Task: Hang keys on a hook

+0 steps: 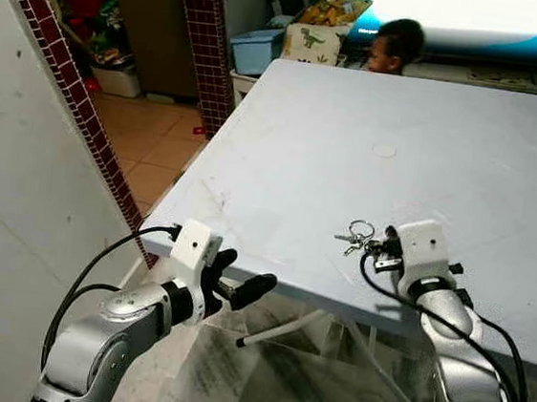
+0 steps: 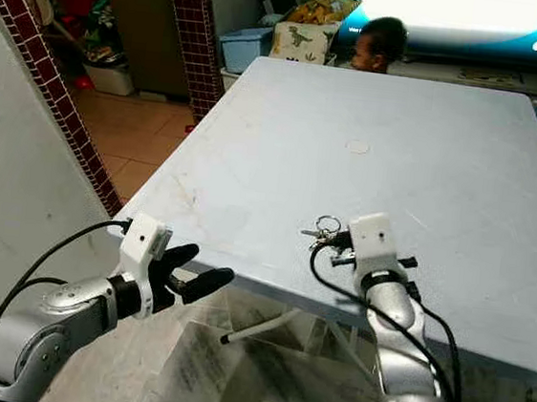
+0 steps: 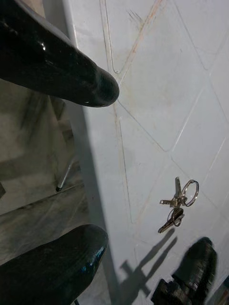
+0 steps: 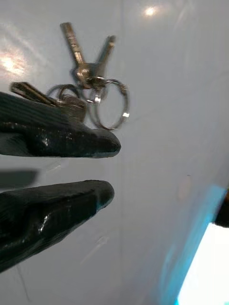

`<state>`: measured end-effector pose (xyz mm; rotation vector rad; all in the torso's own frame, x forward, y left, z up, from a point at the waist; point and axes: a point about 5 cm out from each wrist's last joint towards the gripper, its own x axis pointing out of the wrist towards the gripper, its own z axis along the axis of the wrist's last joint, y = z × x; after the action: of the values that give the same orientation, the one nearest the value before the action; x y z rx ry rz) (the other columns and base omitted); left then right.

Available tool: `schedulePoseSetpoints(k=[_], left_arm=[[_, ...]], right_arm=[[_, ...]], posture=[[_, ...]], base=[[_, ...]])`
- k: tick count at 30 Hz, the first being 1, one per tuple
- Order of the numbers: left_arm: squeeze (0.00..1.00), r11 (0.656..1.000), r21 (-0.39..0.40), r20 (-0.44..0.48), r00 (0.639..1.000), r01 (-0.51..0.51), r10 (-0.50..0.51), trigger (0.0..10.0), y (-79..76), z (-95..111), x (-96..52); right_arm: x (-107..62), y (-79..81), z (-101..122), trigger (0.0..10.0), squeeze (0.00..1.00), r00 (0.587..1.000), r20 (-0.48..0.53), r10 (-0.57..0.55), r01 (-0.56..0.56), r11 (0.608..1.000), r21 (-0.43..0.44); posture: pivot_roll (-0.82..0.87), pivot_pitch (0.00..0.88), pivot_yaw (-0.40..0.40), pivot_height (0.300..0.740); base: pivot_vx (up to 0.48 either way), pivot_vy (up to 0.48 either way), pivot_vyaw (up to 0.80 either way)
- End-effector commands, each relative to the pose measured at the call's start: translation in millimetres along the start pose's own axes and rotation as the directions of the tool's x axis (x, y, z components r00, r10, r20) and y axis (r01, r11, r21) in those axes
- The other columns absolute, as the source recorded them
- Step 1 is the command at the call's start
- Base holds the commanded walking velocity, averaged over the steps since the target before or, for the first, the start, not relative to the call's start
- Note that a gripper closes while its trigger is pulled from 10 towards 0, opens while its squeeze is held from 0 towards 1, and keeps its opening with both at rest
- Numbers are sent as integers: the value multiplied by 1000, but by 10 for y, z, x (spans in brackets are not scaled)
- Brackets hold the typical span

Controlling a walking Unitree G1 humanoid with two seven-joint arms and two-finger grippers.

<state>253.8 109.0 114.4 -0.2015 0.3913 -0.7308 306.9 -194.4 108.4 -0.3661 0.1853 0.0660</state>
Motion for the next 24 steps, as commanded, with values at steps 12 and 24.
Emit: schedulePoseSetpoints(k=[12,24], left_arm=[[0,1000,14,-5,1000,-8,8,10000,5,18,-17],[0,1000,14,-10,1000,-4,4,10000,-6,10,-21]], right_arm=[[217,2,51,10000,1000,998,-11,67,-66,997,46],[267,140,-9,10000,988,988,-28,154,-152,987,58]], posture=[[6,35,127,740],[9,37,129,740]], base=[[0,0,0],[0,0,0]])
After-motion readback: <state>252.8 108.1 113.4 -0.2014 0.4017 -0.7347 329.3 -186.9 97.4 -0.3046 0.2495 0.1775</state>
